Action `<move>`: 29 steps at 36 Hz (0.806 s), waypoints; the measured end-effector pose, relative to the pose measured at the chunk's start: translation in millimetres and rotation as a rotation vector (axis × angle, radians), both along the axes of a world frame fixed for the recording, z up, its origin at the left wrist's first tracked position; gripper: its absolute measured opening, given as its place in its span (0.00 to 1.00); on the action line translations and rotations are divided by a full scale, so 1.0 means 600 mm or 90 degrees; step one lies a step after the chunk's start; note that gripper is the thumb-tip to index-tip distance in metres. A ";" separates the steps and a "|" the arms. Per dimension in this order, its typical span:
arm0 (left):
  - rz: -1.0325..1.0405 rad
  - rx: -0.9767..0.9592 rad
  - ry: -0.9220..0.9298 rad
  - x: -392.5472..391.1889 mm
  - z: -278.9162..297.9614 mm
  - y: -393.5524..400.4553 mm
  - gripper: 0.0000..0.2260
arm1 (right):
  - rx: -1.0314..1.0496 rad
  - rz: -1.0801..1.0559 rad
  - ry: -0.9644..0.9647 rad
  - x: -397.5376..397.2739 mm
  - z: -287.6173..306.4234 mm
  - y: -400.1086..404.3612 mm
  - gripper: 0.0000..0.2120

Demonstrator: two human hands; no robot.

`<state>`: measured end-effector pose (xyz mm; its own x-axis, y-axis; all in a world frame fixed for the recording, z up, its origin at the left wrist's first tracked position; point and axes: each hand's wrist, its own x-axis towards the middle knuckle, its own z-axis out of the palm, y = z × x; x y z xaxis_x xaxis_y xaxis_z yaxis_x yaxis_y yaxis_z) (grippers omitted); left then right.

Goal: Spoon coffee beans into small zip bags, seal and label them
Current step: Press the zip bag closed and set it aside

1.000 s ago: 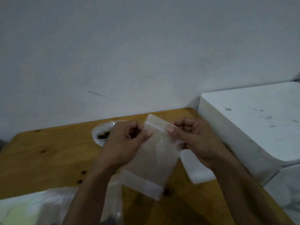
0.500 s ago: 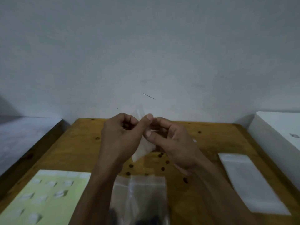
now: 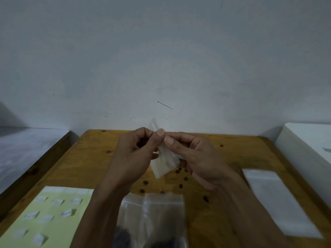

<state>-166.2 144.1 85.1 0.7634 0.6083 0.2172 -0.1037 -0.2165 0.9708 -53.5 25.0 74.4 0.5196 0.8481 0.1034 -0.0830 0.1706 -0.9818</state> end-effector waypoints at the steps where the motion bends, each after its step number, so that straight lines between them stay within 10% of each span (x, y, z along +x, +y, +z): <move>1: -0.009 0.001 0.004 0.000 0.000 -0.001 0.16 | -0.004 0.004 0.009 0.001 0.001 -0.002 0.16; 14: -0.042 0.032 0.018 0.008 0.001 -0.009 0.12 | -0.033 0.000 0.059 0.015 0.002 -0.014 0.11; 21: 0.003 0.047 0.019 0.018 -0.002 -0.018 0.15 | -0.087 -0.183 -0.431 -0.002 -0.005 -0.010 0.07; 29: 0.048 0.168 0.078 0.025 0.000 -0.039 0.19 | -0.079 -0.305 -0.531 -0.008 -0.015 -0.002 0.10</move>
<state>-151.3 120.6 85.0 0.7481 0.5993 0.2850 0.0366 -0.4661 0.8840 -58.6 23.6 65.4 0.6134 0.5948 0.5196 0.6994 -0.1033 -0.7073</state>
